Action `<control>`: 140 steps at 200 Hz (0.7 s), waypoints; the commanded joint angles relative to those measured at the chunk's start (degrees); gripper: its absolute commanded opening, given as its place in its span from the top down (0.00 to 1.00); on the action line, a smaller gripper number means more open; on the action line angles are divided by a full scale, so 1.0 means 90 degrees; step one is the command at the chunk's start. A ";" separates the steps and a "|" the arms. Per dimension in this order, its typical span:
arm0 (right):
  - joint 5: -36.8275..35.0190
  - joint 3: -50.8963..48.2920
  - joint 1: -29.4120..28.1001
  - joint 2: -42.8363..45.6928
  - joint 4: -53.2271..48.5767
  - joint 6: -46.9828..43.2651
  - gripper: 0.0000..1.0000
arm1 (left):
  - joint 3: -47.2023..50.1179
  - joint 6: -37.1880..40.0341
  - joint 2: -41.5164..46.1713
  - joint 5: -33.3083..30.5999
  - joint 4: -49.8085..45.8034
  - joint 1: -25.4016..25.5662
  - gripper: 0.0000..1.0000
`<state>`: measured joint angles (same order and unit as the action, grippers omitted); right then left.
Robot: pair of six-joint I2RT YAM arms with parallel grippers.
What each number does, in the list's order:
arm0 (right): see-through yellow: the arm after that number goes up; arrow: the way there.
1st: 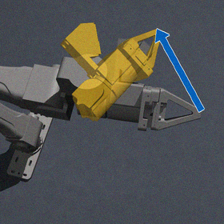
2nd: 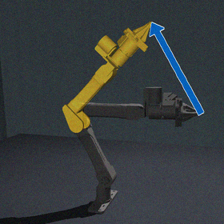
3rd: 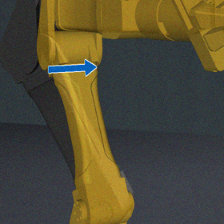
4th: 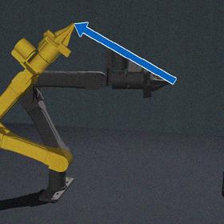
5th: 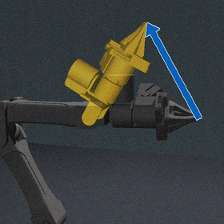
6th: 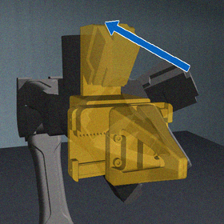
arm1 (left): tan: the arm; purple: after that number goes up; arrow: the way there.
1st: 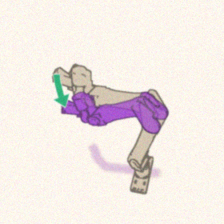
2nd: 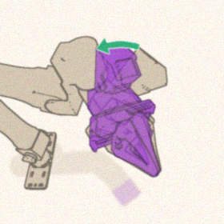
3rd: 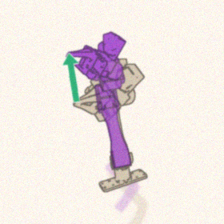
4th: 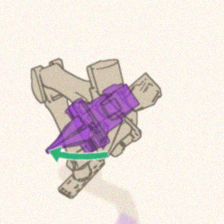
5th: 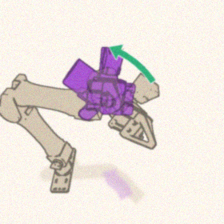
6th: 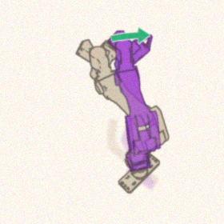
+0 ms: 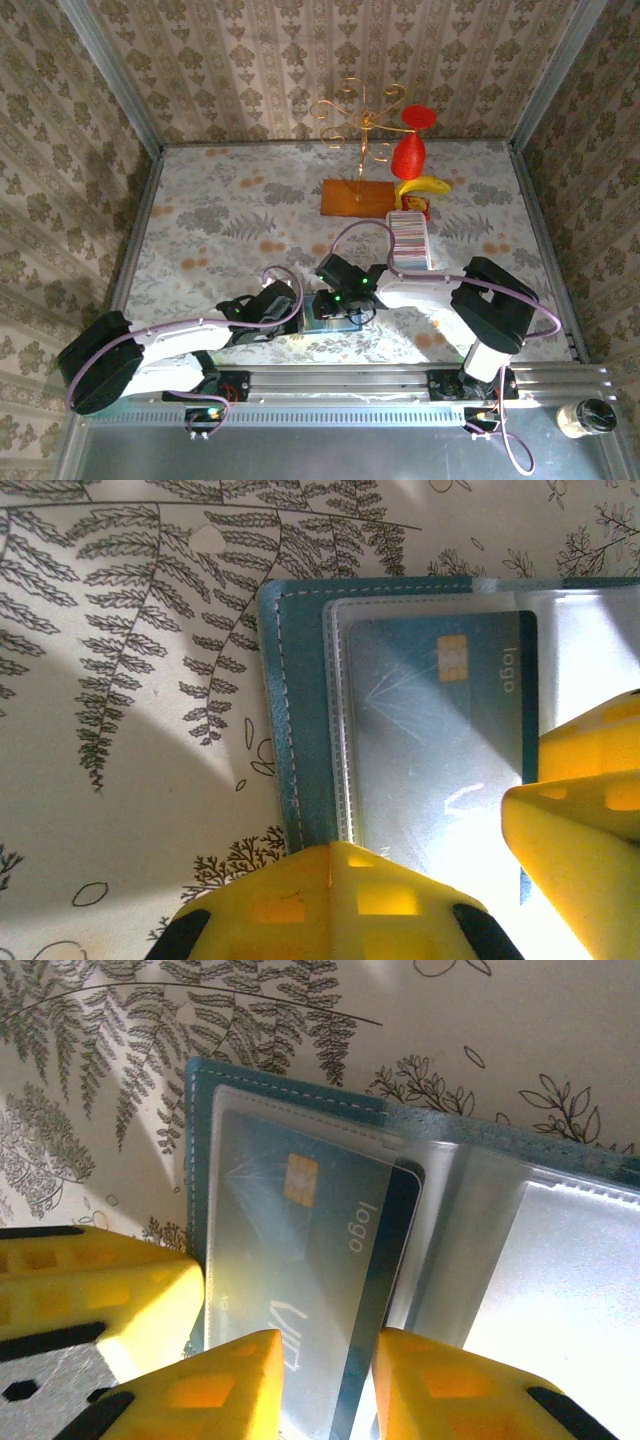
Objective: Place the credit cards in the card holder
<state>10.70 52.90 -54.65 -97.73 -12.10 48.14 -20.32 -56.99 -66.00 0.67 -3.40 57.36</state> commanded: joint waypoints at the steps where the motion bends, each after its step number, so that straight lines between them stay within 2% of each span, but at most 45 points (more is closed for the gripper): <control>1: -0.0157 0.0191 -0.0060 0.0027 0.0022 0.0136 0.70 | 0.0099 -0.0093 0.0172 -0.0142 -0.0042 0.0039 0.97; 38: -0.0858 -0.0180 -0.0070 0.0833 -0.0588 0.0265 0.61 | 0.0128 -0.0105 0.0175 -0.0118 -0.0006 0.0042 0.97; 64: -0.1061 -0.0627 -0.0104 0.1269 -0.0724 0.0453 0.59 | 0.0119 -0.0094 0.0131 -0.0103 0.0033 0.0038 0.97; 140: -0.1273 -0.1129 -0.0265 0.1266 -0.0618 0.0849 0.59 | 0.0089 -0.0084 0.0058 -0.0084 0.0024 0.0044 0.96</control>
<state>2.68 43.75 -56.55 -86.21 -16.29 53.47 -19.90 -57.04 -65.17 0.19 -3.36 57.36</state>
